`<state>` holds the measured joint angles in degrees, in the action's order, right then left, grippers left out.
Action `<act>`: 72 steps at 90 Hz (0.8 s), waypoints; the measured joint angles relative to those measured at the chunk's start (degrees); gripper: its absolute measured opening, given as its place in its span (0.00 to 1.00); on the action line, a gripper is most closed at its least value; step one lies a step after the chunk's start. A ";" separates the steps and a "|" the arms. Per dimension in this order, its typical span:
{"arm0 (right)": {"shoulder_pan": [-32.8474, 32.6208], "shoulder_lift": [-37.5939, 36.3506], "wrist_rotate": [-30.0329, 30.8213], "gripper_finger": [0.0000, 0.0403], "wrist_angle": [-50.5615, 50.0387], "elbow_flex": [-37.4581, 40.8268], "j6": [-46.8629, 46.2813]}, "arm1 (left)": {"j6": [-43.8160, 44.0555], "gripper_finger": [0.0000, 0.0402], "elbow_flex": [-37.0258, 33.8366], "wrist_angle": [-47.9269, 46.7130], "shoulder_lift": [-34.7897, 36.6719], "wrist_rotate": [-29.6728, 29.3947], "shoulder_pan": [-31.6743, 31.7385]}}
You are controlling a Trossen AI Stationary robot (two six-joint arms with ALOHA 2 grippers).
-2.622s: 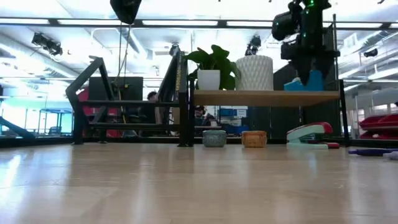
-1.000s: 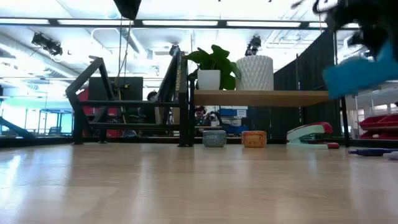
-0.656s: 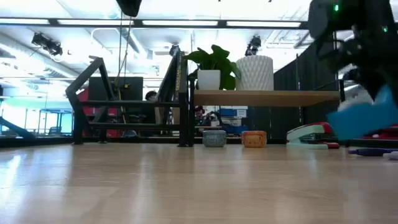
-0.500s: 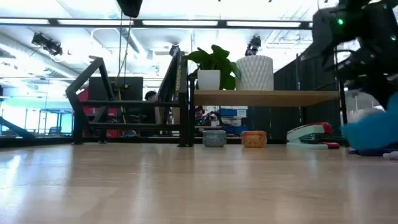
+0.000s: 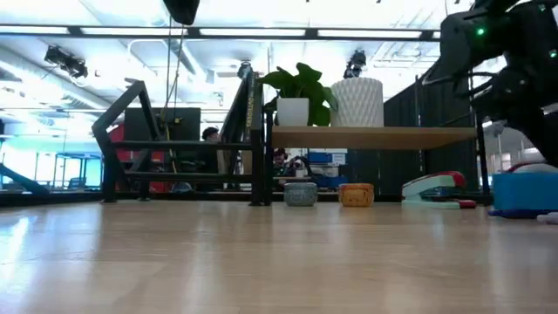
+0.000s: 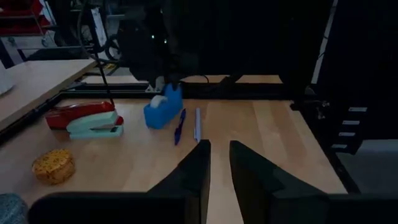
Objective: Stock shelves
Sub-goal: Remove the blue tape dispenser from the shelf, then remove the white pen organizer from the shelf
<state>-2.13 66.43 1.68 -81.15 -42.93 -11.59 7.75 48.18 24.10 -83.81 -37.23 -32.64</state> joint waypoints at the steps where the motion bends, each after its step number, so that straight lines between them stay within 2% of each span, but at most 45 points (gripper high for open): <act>1: 0.00 0.00 0.15 0.60 -0.89 -0.42 -0.20 | 0.00 0.10 0.00 0.01 0.00 0.00 0.00; 12: 0.00 0.00 0.77 0.59 -7.36 -5.67 -5.00 | -0.13 0.10 0.00 0.04 0.00 0.00 0.02; 20: 0.00 0.00 0.55 0.58 -7.03 -9.62 -14.33 | -0.49 0.10 0.00 0.76 0.00 0.00 0.02; 29: 0.12 0.00 0.23 0.58 -0.23 -12.33 -24.82 | -1.71 0.10 0.00 1.74 0.00 0.00 0.02; 38: 0.22 0.00 0.99 0.59 12.77 -13.01 -26.11 | -1.75 0.10 0.00 1.81 0.00 0.00 0.02; 46: 0.26 0.02 1.21 0.59 27.84 -13.01 -21.09 | -1.74 0.10 0.00 1.78 0.00 0.00 0.02; 56: 0.91 0.13 2.04 0.57 42.63 -15.33 -6.86 | -1.73 0.10 0.00 1.75 0.00 0.00 0.02; 63: 1.74 0.11 9.15 0.56 48.30 -19.60 2.01 | -1.75 0.10 0.00 1.72 0.00 0.00 0.02; 72: 5.10 0.11 19.40 0.52 49.87 -26.11 12.68 | -1.73 0.10 0.00 1.70 0.00 0.02 0.02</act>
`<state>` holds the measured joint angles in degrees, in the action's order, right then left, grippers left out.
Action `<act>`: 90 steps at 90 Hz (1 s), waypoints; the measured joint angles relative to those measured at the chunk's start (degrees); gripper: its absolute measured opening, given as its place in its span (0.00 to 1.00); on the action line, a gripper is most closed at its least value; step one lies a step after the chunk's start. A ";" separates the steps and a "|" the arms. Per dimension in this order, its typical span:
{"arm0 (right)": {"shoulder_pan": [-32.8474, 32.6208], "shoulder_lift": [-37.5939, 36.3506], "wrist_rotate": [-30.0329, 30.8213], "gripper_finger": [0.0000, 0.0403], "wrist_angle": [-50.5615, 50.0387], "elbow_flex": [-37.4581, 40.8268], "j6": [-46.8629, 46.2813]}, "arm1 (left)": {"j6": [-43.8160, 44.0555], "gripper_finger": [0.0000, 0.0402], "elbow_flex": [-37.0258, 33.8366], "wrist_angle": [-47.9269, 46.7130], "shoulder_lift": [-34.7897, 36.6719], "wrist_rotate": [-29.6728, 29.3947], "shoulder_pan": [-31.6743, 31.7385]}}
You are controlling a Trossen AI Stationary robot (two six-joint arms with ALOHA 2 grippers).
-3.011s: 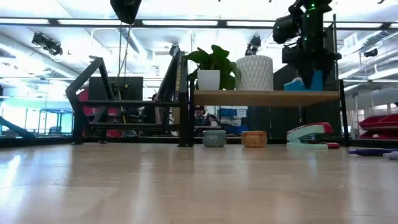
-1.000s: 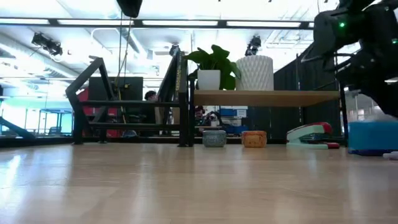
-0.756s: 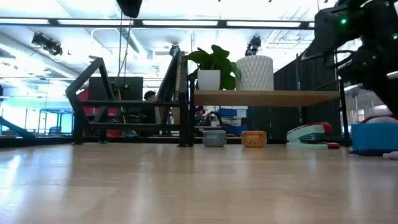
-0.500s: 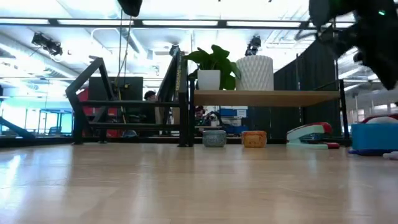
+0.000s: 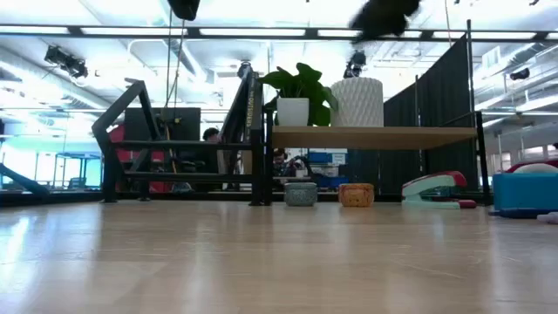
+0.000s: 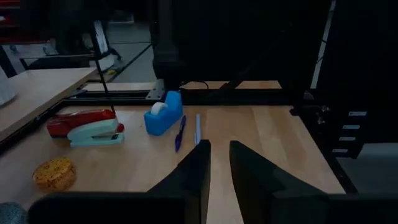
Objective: Stock shelves
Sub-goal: Remove the white pen organizer from the shelf
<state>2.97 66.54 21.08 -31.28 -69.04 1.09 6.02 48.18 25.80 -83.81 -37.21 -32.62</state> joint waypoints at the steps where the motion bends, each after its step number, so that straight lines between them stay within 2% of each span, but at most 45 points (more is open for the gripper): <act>1: 0.53 -0.01 0.86 0.52 0.04 -0.68 1.15 | 0.00 0.10 0.00 0.00 0.00 0.00 0.00; 6: 3.77 -0.10 3.16 0.50 0.26 -3.64 6.46 | -0.01 0.10 0.00 0.02 0.00 -0.01 0.00; 14: 10.24 0.57 2.68 0.48 0.20 -6.52 12.43 | -0.01 0.10 0.00 0.07 0.00 0.00 0.00; 19: 14.60 1.56 0.16 0.46 -0.07 -7.21 14.02 | 0.00 0.10 0.00 -0.06 0.00 0.00 0.00; 28: 21.32 4.52 -8.45 0.44 -1.15 -7.55 16.59 | -0.02 0.10 0.00 0.06 0.00 0.00 0.00; 34: 23.97 7.06 -9.40 0.44 -1.77 -7.51 17.81 | 0.00 0.10 0.00 -0.10 0.00 0.00 0.00; 51: 27.60 11.04 -9.92 0.46 -2.30 -7.47 18.52 | 0.15 0.10 0.00 -0.94 0.00 0.00 0.00; 65: 28.39 11.39 -10.35 0.45 -5.79 -7.52 18.53 | 0.15 0.10 0.00 -1.20 0.00 0.00 0.00; 78: 28.43 11.47 -13.57 0.37 -11.04 -7.51 18.13 | 0.15 0.10 0.00 -1.31 0.02 0.00 0.00; 90: 28.39 11.91 -16.04 0.24 -13.64 -7.69 16.79 | 0.09 0.10 0.00 -1.41 0.02 0.00 0.00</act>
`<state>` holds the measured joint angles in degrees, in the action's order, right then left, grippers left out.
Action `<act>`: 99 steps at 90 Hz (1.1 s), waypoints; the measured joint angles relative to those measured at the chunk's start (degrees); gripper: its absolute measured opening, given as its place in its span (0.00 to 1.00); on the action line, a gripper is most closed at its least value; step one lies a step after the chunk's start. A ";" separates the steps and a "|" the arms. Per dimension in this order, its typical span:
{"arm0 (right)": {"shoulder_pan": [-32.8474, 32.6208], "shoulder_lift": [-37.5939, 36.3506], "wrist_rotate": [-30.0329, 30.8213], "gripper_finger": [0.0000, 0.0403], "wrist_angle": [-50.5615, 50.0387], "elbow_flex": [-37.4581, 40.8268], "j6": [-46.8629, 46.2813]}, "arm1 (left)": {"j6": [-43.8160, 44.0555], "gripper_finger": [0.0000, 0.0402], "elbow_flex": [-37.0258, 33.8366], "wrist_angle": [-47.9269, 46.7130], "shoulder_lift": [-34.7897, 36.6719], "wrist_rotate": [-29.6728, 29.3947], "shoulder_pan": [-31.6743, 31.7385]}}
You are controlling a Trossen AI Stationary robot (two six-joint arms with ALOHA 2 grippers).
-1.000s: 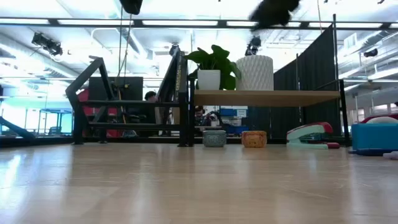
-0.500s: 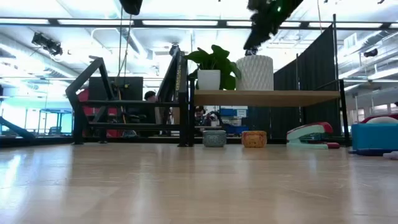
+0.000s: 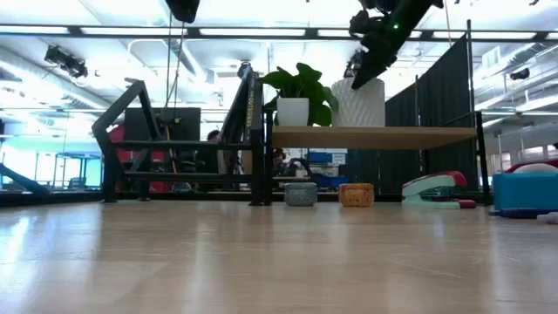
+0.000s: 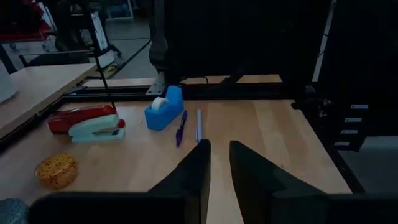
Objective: Stock shelves
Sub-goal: Remove the white pen organizer from the shelf
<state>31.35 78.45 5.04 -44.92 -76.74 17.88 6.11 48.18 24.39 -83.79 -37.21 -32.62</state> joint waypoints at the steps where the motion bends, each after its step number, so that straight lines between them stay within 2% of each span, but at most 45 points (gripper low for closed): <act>1: -0.06 0.01 -0.10 0.23 -0.07 0.01 -0.21 | 0.00 0.10 0.00 0.00 0.00 0.00 0.00; 16: -1.79 -1.25 -0.59 0.03 -1.30 -0.76 -1.87 | 0.07 0.10 0.00 -0.03 0.00 0.00 0.02; 28: -5.41 -1.72 0.74 0.01 -5.69 -5.40 -7.70 | 0.09 0.10 0.00 -0.04 0.00 0.00 0.00; 43: -13.77 -1.87 1.20 0.00 -9.55 -10.48 -12.55 | 0.24 0.10 0.00 0.10 0.00 0.00 0.00; 56: -23.75 -1.79 0.63 0.00 -13.80 -11.47 -20.13 | 1.83 0.10 0.00 0.13 0.00 0.00 0.00; 67: -34.01 -1.76 -1.54 0.00 -15.60 -10.25 -30.08 | 3.11 0.10 0.00 0.15 0.00 0.00 -0.02; 84: -51.65 -1.65 -3.22 0.00 -8.30 -1.64 -46.74 | 3.19 0.10 0.00 0.17 0.00 0.00 -0.07; 99: -65.64 -1.61 0.57 0.00 -5.52 7.63 -68.18 | 3.17 0.10 0.00 0.16 0.00 0.00 -0.07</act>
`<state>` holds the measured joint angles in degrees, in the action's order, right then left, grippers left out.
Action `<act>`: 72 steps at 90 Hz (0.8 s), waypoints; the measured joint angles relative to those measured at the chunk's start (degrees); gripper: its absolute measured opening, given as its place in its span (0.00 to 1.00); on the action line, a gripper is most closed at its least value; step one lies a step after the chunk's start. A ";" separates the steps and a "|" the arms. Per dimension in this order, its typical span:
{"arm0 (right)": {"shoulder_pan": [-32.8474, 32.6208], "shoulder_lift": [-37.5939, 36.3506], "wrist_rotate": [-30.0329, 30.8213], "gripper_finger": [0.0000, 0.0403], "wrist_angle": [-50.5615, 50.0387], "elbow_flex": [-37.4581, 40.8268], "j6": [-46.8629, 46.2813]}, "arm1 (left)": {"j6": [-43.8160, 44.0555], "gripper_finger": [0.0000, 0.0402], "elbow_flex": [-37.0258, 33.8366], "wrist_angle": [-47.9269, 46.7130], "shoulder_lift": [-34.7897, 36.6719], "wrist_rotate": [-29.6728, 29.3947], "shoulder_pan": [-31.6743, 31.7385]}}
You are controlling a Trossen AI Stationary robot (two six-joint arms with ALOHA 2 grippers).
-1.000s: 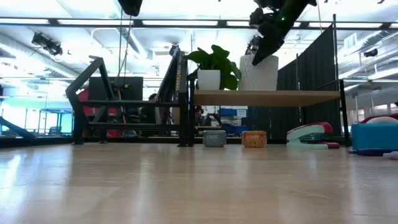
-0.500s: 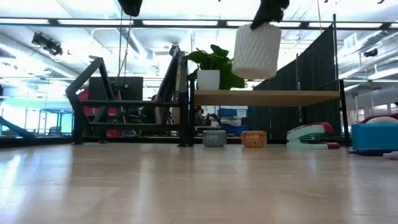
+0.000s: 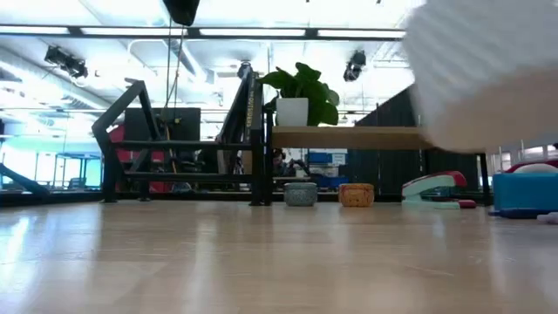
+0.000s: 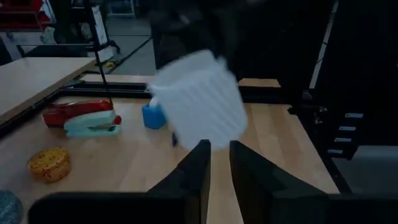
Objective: Stock shelves
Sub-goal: Remove the white pen organizer from the shelf
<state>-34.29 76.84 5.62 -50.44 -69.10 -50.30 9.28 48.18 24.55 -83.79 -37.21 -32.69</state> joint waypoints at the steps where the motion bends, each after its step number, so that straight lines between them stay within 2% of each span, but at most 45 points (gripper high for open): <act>1: -0.92 0.00 0.29 0.00 0.16 0.52 -1.49 | 0.00 0.10 0.00 0.00 0.00 0.00 0.00; 16: -11.55 -0.02 3.21 0.00 0.22 5.60 -19.36 | 0.00 0.10 0.00 0.01 0.00 0.01 0.00; 32: -16.84 -0.11 3.99 0.00 -5.21 8.81 -30.33 | 0.00 0.10 0.00 0.01 0.00 0.01 0.02; 53: -19.34 -0.38 4.47 0.00 -5.44 13.99 -37.49 | -0.04 0.10 0.00 -0.01 0.00 0.00 0.02; 72: -19.18 -0.31 9.26 0.00 -7.30 14.25 -40.50 | -0.04 0.10 0.00 -0.02 0.00 0.00 0.02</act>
<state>-53.47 76.53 14.87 -57.74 -54.85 -90.80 9.23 48.18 24.53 -83.79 -37.21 -32.67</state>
